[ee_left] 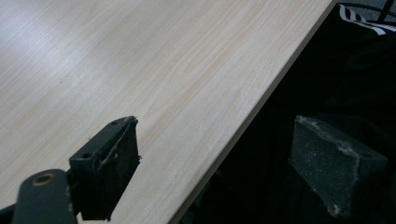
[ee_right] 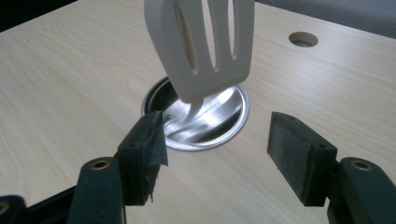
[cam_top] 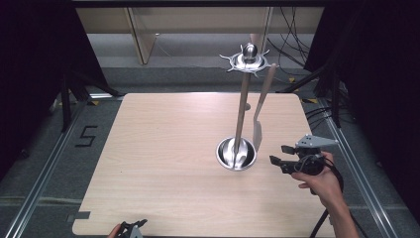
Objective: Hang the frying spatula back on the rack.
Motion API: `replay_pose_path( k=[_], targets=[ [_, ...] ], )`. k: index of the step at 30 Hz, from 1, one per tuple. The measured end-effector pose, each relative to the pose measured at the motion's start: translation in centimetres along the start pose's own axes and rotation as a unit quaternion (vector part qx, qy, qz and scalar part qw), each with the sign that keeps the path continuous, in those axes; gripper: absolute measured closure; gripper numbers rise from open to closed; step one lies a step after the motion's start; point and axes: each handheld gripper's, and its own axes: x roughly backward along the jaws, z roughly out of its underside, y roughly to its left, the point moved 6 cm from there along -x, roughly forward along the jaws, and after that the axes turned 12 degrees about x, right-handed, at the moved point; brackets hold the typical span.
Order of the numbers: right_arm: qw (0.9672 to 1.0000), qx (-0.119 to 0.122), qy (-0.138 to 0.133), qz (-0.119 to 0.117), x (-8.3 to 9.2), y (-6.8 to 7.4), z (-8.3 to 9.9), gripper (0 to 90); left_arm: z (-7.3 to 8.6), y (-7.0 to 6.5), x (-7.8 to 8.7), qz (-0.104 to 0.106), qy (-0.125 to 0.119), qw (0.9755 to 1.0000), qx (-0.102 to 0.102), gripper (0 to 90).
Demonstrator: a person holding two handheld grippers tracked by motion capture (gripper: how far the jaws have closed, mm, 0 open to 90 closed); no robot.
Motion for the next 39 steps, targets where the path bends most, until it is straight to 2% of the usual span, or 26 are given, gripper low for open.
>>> replay_pose_path(
  k=[1, 3, 4, 5, 6, 7, 8, 9, 11, 12, 14, 15, 16, 18, 19, 24, 28, 29, 30, 32, 33, 35, 36, 39],
  targets=[
    [1.0, 0.002, -0.004, 0.007, 0.0, 0.0, 0.0, 37.3, 0.0, 0.0, 0.0, 0.0, 0.0, 1.0, -0.001, 14.8],
    [1.0, 0.002, 0.001, 0.005, 0.0, 0.2, 0.1, 37.2, -0.1, 0.0, 0.0, -0.003, 0.0, 1.0, -0.004, 14.9],
    [1.0, 0.003, 0.004, 0.0, 0.0, 0.4, 0.3, 37.1, -0.2, -0.2, -0.2, -0.002, -0.01, 0.9999, 0.009, 14.8],
    [0.9999, 0.011, -0.001, 0.005, -0.1, 0.3, 0.3, 37.1, -0.1, -0.1, -0.2, -0.002, -0.009, 0.9999, 0.009, 14.9],
    [1.0, 0.001, 0.004, 0.001, -0.1, 0.5, 0.4, 37.0, -0.1, 0.1, -0.1, -0.012, 0.0, 0.9999, -0.002, 14.9],
    [1.0, 0.001, 0.004, 0.001, -0.1, 0.5, 0.4, 37.0, -0.1, 0.1, -0.1, -0.012, 0.0, 0.9999, -0.002, 14.8],
    [0.9999, 0.003, 0.01, 0.002, -0.2, 0.6, 0.7, 37.0, -0.1, 0.0, 0.0, -0.004, -0.001, 1.0, 0.003, 14.9],
    [0.9999, 0.003, 0.01, 0.002, -0.2, 0.6, 0.7, 37.0, -0.1, 0.0, 0.0, -0.001, 0.0, 1.0, -0.003, 14.9],
    [0.9999, -0.001, 0.012, 0.0, -0.4, 0.9, 1.1, 36.9, 0.0, -0.1, 0.0, 0.003, 0.001, 1.0, 0.0, 14.8],
    [0.9999, 0.007, 0.014, 0.0, -0.4, 0.8, 1.2, 36.9, -0.1, -0.3, -0.2, 0.001, -0.014, 0.9998, 0.016, 14.9],
    [0.9999, -0.001, 0.015, -0.001, -0.4, 1.1, 1.3, 36.9, -0.1, -0.1, -0.2, -0.007, -0.007, 0.9999, 0.008, 14.9],
    [0.9998, 0.005, 0.02, -0.004, -0.4, 1.1, 1.4, 36.9, -0.1, -0.1, -0.2, -0.008, -0.008, 0.9999, 0.008, 14.9],
    [0.9998, 0.005, 0.017, -0.003, -0.5, 1.1, 1.5, 36.8, 0.0, 0.0, 0.0, -0.005, 0.004, 1.0, -0.003, 14.9],
    [0.9997, 0.012, 0.022, -0.006, -0.6, 1.4, 1.7, 36.8, 0.0, 0.1, 0.0, -0.008, 0.002, 1.0, -0.004, 14.9],
    [0.9997, -0.001, 0.022, -0.006, -0.6, 1.7, 1.8, 36.7, 0.0, 0.1, -0.1, -0.006, 0.003, 1.0, -0.002, 14.8],
    [0.9998, 0.002, 0.019, -0.001, -1.0, 2.1, 2.2, 36.6, 0.0, 0.1, 0.0, -0.004, 0.002, 1.0, -0.002, 14.9],
    [0.9997, 0.001, 0.022, -0.013, -1.3, 2.6, 2.5, 36.0, 0.0, 0.0, 0.0, -0.001, -0.002, 1.0, 0.0, 14.9],
    [0.9995, -0.002, 0.024, -0.022, -1.3, 2.8, 2.6, 35.6, 0.0, 0.0, 0.0, 0.0, 0.001, 1.0, -0.002, 14.9],
    [0.9994, 0.008, 0.025, -0.02, -1.3, 2.7, 2.7, 35.3, 0.0, 0.0, 0.0, -0.001, -0.001, 1.0, -0.002, 14.8],
    [0.9992, 0.004, 0.034, -0.02, -1.3, 3.0, 2.9, 34.9, 0.0, 0.1, 0.0, -0.001, 0.0, 1.0, -0.002, 14.8],
    [0.999, 0.006, 0.036, -0.025, -1.3, 3.1, 3.0, 34.9, -0.1, 0.0, -0.2, -0.003, -0.011, 0.9999, 0.011, 14.8],
    [0.9992, 0.012, 0.033, -0.021, -1.4, 3.1, 3.1, 34.9, -0.1, 0.0, -0.2, -0.003, -0.011, 0.9999, 0.011, 14.9],
    [0.9988, 0.0, 0.041, -0.026, -1.4, 3.5, 3.3, 34.7, -0.1, 0.1, -0.1, -0.005, -0.008, 0.9999, 0.007, 14.9],
    [0.999, 0.01, 0.036, -0.024, -1.5, 3.6, 3.5, 34.6, 0.0, 0.1, -0.1, -0.005, -0.007, 0.9999, 0.006, 14.9]
  ],
)
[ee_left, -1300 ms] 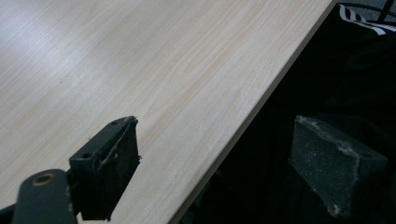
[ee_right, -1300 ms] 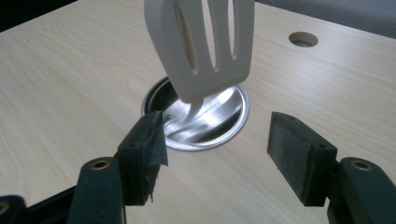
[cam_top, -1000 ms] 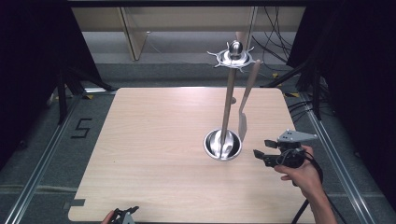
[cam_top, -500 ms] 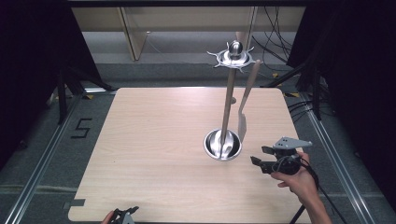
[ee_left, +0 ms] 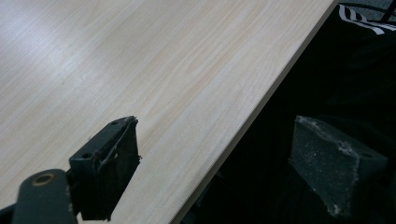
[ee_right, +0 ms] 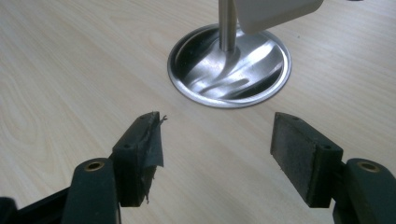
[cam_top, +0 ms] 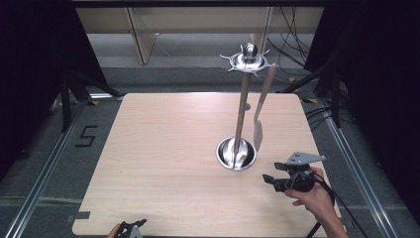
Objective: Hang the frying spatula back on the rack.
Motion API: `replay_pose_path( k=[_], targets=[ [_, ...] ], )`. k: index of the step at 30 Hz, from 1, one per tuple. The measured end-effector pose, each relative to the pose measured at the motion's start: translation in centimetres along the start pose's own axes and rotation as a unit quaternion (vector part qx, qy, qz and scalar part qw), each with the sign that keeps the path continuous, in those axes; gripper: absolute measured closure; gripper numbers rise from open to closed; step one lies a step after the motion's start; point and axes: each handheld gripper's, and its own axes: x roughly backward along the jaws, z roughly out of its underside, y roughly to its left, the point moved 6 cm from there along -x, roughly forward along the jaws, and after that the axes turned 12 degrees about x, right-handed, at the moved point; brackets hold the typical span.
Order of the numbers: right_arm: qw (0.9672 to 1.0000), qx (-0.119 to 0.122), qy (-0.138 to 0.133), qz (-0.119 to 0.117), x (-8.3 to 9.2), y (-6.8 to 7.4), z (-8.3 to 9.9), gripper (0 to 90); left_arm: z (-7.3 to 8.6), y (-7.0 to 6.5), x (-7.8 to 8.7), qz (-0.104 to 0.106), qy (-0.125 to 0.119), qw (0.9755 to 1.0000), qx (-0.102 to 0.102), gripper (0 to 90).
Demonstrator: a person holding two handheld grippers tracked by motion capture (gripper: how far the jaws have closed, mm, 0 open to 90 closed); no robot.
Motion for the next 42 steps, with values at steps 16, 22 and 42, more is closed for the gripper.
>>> replay_pose_path(
  k=[16, 22, 42],
  targets=[
    [0.9994, -0.005, 0.016, -0.03, -0.6, 1.8, 2.2, 33.9, -0.1, -0.1, 0.0, 0.002, -0.006, 0.9999, 0.01, 14.9],
    [0.9989, -0.02, 0.018, -0.038, -0.6, 3.1, 3.5, 33.7, -0.1, -0.1, 0.0, 0.002, -0.007, 0.9999, 0.01, 14.9],
    [0.9991, -0.023, 0.013, -0.034, 0.2, 4.8, 5.3, 33.0, 0.1, 0.1, 0.1, -0.003, 0.012, 0.9999, -0.003, 14.8]
  ],
)
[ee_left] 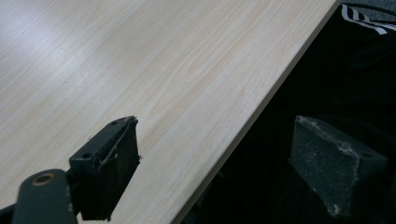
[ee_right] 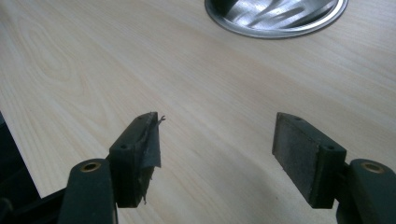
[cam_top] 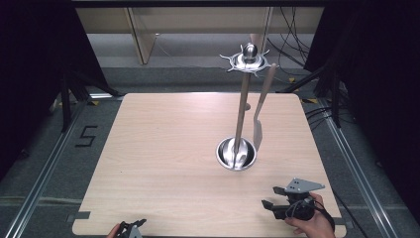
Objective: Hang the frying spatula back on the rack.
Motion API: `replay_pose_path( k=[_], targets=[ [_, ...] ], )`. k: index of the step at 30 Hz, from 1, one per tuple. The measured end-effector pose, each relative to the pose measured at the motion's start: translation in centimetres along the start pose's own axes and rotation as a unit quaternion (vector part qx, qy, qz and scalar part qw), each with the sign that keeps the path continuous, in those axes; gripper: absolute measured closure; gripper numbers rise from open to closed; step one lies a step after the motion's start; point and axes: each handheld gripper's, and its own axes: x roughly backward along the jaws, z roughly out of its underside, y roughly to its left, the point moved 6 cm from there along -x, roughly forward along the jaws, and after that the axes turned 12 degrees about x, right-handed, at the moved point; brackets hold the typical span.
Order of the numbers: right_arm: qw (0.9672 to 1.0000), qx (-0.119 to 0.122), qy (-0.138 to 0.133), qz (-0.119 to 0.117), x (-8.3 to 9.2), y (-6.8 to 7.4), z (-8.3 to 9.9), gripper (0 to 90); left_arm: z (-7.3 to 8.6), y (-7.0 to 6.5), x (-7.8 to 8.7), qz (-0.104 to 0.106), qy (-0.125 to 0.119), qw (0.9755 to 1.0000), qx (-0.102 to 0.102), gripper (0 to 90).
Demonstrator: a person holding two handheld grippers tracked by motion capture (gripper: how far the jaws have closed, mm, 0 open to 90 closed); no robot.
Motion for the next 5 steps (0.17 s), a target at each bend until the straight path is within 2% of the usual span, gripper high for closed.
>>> replay_pose_path(
  k=[1, 3, 4, 5],
  targets=[
    [1.0, 0.006, -0.006, 0.005, 0.06, -0.2, 0.03, 33.0, -0.07, -0.05, -0.13, -0.003, -0.007, 0.9999, 0.008, 14.8],
    [0.9998, 0.011, -0.015, 0.0, 0.01, -0.57, 0.03, 33.0, -0.12, -0.05, -0.11, -0.004, -0.009, 0.9999, 0.009, 14.8],
    [0.9999, -0.002, -0.009, 0.011, 0.21, -0.53, 0.1, 33.0, -0.13, -0.03, -0.12, -0.004, -0.01, 0.9999, 0.01, 14.8],
    [0.9999, -0.002, -0.009, 0.011, 0.21, -0.53, 0.1, 33.0, -0.13, -0.03, -0.12, -0.004, -0.01, 0.9999, 0.01, 14.8]
  ],
)
